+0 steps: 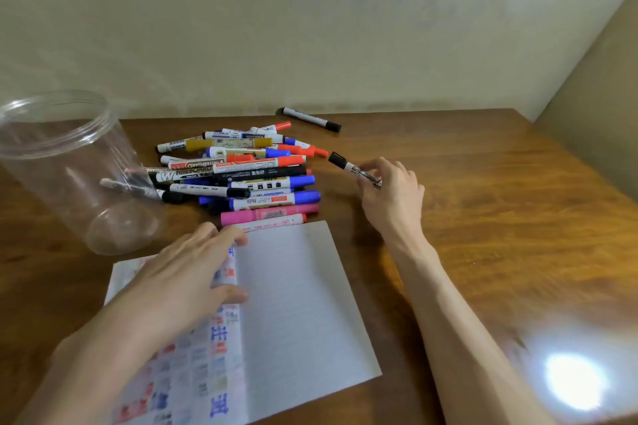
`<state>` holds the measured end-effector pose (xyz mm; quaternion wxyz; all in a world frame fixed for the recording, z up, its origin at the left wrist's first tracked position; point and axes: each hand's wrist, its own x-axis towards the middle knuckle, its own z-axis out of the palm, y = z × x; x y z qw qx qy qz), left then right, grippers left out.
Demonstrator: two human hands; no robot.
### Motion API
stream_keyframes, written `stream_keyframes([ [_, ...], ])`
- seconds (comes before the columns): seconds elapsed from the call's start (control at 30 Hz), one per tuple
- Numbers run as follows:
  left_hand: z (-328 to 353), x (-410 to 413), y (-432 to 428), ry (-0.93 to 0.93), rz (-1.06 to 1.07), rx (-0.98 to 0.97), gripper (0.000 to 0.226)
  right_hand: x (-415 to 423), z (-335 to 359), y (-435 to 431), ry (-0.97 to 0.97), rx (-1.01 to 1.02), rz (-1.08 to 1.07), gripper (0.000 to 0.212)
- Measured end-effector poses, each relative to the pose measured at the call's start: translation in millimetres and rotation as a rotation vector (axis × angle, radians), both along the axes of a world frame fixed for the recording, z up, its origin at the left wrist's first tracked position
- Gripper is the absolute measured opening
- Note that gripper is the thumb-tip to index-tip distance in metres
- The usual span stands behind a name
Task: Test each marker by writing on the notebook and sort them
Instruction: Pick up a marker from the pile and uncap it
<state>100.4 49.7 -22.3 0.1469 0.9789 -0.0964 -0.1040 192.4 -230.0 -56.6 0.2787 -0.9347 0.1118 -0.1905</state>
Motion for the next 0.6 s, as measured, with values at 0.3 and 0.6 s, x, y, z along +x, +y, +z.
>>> stream_keyframes([
  [0.3, -15, 11, -44, -0.538, 0.084, -0.186, 0.018, -2, -1, -29, 0.074, -0.097, -0.229, 0.026],
  [0.6, -36, -2, -12, -0.512, 0.049, -0.484, 0.028, -2, 2, -30, 0.164, -0.097, -0.231, 0.034],
])
